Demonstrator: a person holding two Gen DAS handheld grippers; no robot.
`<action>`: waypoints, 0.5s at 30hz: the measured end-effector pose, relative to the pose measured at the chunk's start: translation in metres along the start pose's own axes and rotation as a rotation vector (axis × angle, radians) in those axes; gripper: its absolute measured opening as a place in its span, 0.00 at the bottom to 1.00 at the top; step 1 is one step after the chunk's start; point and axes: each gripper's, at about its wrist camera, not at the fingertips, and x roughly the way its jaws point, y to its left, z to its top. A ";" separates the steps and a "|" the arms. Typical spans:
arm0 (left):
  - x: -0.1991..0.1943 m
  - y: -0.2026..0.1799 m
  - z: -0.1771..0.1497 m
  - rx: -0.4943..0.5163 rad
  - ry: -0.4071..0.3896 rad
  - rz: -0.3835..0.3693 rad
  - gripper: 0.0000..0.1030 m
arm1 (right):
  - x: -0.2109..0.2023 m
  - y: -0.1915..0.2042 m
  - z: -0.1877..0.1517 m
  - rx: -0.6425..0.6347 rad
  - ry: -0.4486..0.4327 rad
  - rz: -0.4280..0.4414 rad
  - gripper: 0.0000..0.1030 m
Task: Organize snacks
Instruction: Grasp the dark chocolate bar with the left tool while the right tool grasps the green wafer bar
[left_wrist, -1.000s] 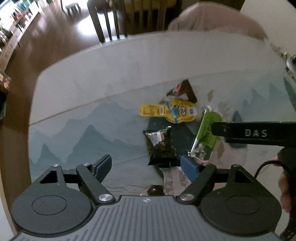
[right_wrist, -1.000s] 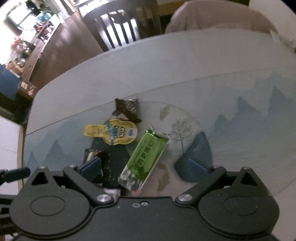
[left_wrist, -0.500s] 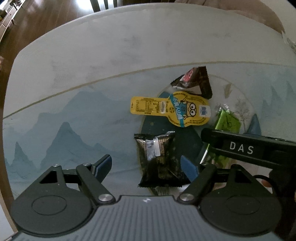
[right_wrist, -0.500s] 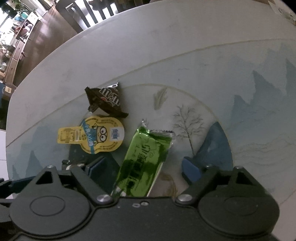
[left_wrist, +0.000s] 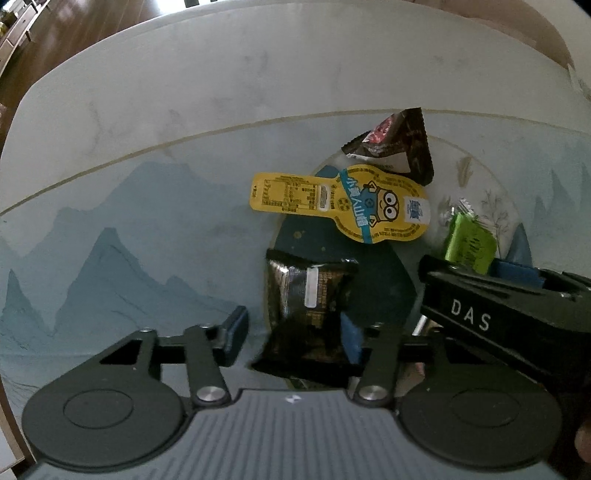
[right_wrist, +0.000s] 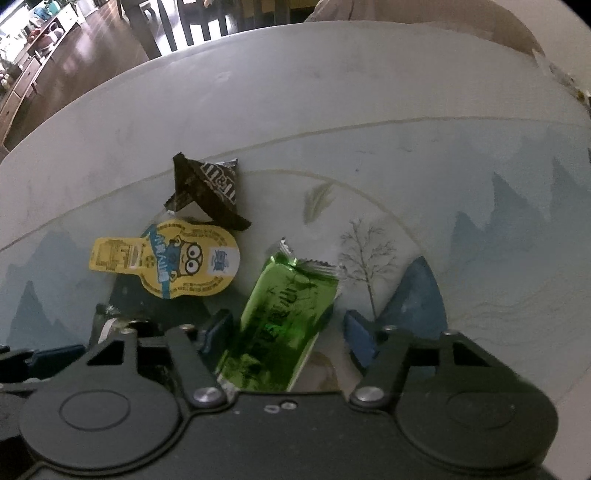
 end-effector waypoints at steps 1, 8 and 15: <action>0.001 0.000 0.000 -0.005 0.001 -0.004 0.41 | 0.000 0.002 -0.001 -0.012 -0.005 -0.007 0.53; -0.002 0.004 -0.002 -0.013 -0.030 -0.005 0.32 | -0.005 -0.007 -0.007 -0.026 -0.034 0.016 0.45; -0.016 0.012 -0.008 -0.039 -0.064 0.000 0.31 | -0.013 -0.026 -0.007 0.032 -0.053 0.078 0.43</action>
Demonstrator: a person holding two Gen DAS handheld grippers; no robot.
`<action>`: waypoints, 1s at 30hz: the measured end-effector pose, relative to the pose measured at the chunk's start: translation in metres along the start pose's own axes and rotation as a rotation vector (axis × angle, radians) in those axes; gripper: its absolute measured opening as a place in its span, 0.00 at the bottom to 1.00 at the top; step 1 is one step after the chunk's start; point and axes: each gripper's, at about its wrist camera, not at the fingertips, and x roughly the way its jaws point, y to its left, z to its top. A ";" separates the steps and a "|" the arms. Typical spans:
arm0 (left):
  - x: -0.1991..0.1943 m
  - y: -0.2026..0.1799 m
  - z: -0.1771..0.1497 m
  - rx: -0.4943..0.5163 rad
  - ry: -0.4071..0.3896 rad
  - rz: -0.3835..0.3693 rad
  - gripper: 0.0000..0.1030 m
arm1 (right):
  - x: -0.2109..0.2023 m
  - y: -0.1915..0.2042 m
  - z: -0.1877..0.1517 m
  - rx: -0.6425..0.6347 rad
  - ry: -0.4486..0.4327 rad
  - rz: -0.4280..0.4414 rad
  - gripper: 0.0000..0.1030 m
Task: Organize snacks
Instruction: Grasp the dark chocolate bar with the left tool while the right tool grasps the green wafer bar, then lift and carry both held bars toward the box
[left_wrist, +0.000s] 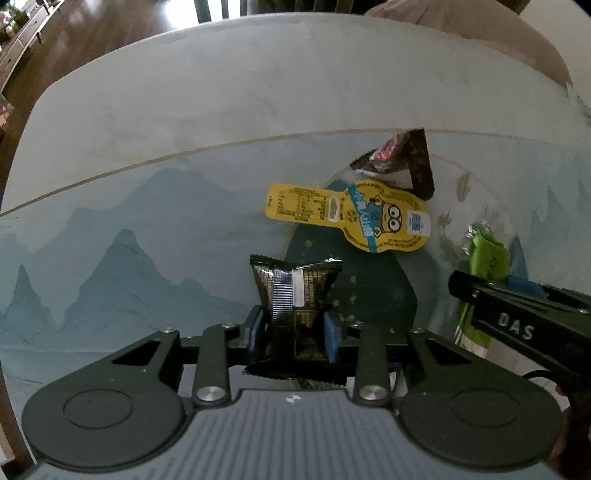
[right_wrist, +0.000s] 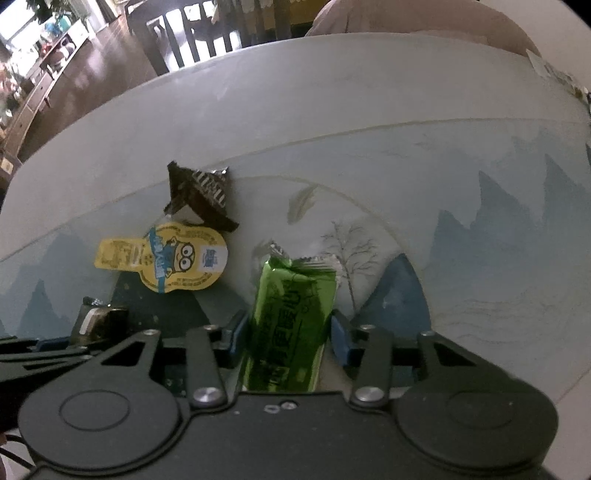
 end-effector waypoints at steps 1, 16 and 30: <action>-0.004 0.002 0.000 -0.006 -0.006 0.000 0.31 | -0.003 -0.003 0.000 0.006 -0.008 0.005 0.42; -0.068 0.019 0.002 -0.035 -0.109 -0.005 0.31 | -0.071 -0.015 -0.009 -0.003 -0.155 0.054 0.40; -0.141 0.018 -0.041 0.009 -0.200 -0.012 0.31 | -0.157 -0.005 -0.041 -0.109 -0.220 0.145 0.40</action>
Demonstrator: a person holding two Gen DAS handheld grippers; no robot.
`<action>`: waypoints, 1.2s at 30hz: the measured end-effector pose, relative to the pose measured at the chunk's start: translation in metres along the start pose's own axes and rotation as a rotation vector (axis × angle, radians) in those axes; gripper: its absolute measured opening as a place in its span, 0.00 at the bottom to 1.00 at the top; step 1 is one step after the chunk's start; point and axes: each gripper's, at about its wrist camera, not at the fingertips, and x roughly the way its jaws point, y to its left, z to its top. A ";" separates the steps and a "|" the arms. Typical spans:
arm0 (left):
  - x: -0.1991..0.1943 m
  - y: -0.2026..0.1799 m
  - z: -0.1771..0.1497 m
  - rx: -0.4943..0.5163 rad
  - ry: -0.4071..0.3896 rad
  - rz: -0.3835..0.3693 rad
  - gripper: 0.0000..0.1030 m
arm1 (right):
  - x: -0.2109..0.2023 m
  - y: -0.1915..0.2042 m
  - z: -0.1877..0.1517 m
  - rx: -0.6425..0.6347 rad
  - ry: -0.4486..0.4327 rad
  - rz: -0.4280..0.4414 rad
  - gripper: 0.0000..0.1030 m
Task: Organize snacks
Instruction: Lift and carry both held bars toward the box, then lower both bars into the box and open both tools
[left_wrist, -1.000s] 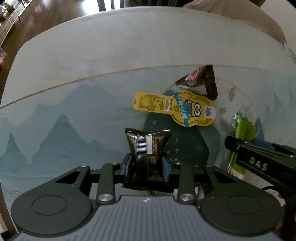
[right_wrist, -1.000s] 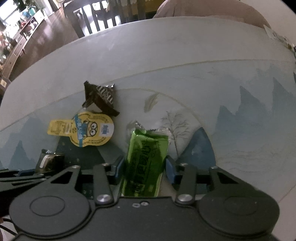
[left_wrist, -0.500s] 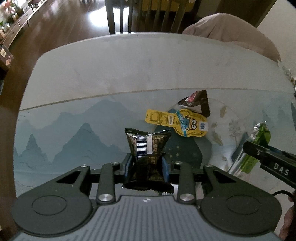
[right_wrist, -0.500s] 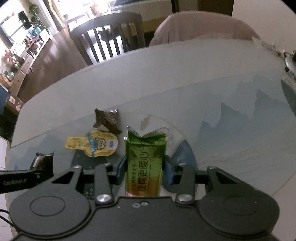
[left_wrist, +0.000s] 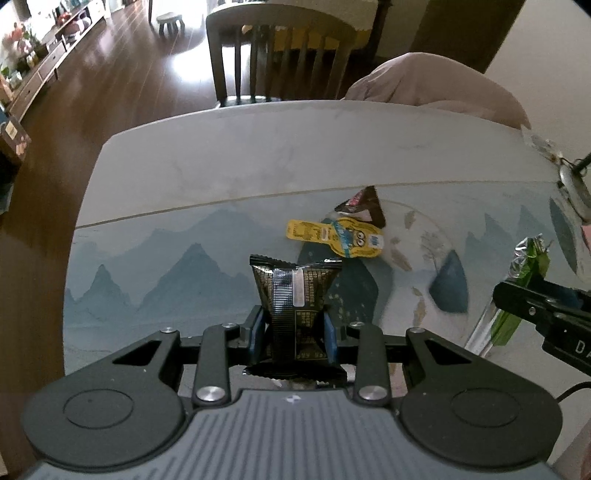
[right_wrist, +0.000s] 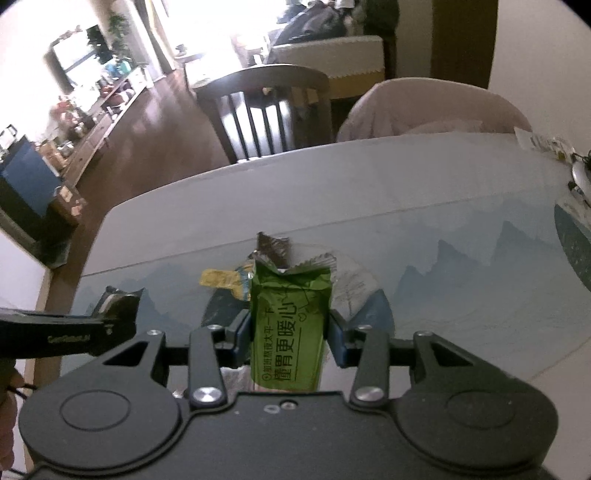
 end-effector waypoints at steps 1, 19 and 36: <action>-0.006 -0.001 -0.004 0.003 -0.006 -0.001 0.31 | -0.005 0.002 -0.002 -0.006 -0.002 0.005 0.40; -0.088 -0.013 -0.094 0.074 -0.052 -0.023 0.31 | -0.074 0.010 -0.056 -0.094 0.005 0.122 0.40; -0.055 -0.034 -0.197 0.169 0.069 -0.082 0.31 | -0.068 0.012 -0.154 -0.098 0.172 0.104 0.40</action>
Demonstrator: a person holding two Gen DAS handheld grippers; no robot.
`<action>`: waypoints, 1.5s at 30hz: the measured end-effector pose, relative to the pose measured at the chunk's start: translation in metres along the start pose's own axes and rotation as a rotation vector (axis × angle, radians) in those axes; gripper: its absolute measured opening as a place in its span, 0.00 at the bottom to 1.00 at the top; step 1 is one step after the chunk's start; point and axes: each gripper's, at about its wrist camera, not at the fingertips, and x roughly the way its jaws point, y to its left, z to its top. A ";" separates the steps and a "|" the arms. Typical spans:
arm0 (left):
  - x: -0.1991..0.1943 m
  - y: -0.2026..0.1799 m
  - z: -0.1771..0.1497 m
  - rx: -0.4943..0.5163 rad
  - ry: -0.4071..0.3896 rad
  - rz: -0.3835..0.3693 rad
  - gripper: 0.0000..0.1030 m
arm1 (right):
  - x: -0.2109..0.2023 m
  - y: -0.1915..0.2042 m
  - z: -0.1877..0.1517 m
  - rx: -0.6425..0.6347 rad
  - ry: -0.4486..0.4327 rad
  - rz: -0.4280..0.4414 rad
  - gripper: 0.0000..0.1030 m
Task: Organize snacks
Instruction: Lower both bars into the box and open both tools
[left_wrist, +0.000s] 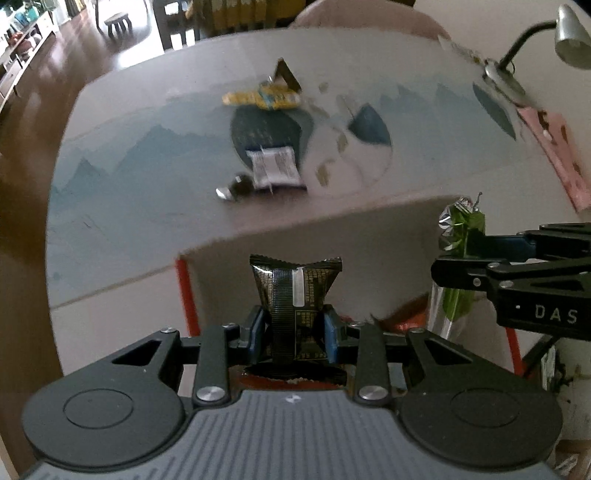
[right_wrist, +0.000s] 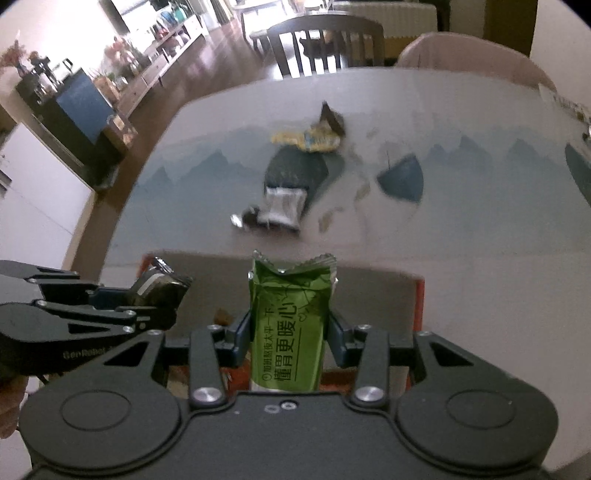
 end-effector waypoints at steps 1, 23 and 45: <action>0.004 -0.002 -0.004 0.007 0.009 -0.009 0.31 | 0.003 -0.001 -0.005 0.004 0.017 -0.001 0.40; 0.068 -0.021 -0.037 0.071 0.130 -0.003 0.31 | 0.046 0.006 -0.061 0.009 0.174 -0.037 0.40; 0.046 -0.016 -0.036 0.050 0.068 -0.038 0.44 | 0.025 -0.001 -0.059 0.068 0.121 0.014 0.44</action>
